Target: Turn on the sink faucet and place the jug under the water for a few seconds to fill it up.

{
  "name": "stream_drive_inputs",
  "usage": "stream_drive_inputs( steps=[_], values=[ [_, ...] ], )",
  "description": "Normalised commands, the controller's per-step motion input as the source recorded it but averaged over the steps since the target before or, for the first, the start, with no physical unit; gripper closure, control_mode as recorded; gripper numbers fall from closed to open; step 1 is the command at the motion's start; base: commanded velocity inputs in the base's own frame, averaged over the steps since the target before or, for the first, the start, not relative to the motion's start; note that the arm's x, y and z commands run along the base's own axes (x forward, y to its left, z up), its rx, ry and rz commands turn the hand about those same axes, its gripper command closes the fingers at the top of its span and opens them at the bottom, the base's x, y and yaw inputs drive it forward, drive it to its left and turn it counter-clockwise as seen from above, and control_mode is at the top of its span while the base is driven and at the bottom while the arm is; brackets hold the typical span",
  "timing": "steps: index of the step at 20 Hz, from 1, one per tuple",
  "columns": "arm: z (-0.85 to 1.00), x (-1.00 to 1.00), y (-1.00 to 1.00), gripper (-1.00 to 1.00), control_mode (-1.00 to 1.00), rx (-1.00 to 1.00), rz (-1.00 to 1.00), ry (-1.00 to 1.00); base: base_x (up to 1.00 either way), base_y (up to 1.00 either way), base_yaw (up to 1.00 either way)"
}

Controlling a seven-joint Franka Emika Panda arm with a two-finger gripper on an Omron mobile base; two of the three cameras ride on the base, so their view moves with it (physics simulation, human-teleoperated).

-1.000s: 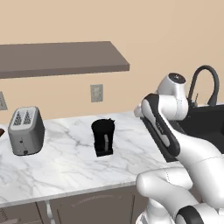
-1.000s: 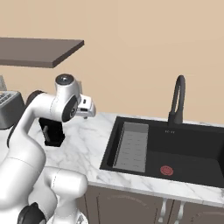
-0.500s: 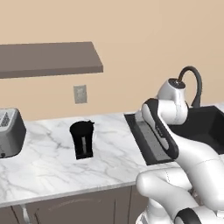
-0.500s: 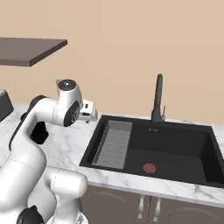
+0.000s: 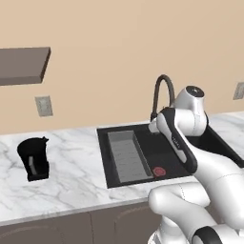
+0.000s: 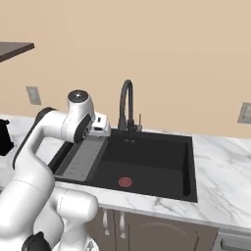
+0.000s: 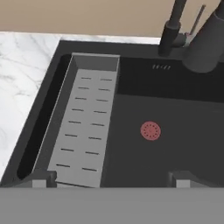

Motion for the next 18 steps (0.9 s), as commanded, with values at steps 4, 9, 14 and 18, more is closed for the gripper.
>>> stream_drive_inputs(
  steps=[4,9,14,18],
  values=[
    [0.0,0.0,0.0,-1.0,1.0,0.0,0.0,0.0,0.0,-0.46,0.0],
    [0.0,0.0,0.0,-1.0,1.0,0.0,0.0,0.0,0.0,-0.35,0.0],
    [0.0,0.0,0.0,-1.0,1.0,0.0,0.0,0.0,0.0,-0.22,0.0],
    [0.0,0.0,0.0,-1.0,1.0,0.0,0.0,0.0,0.0,-0.24,0.0]
  ],
)
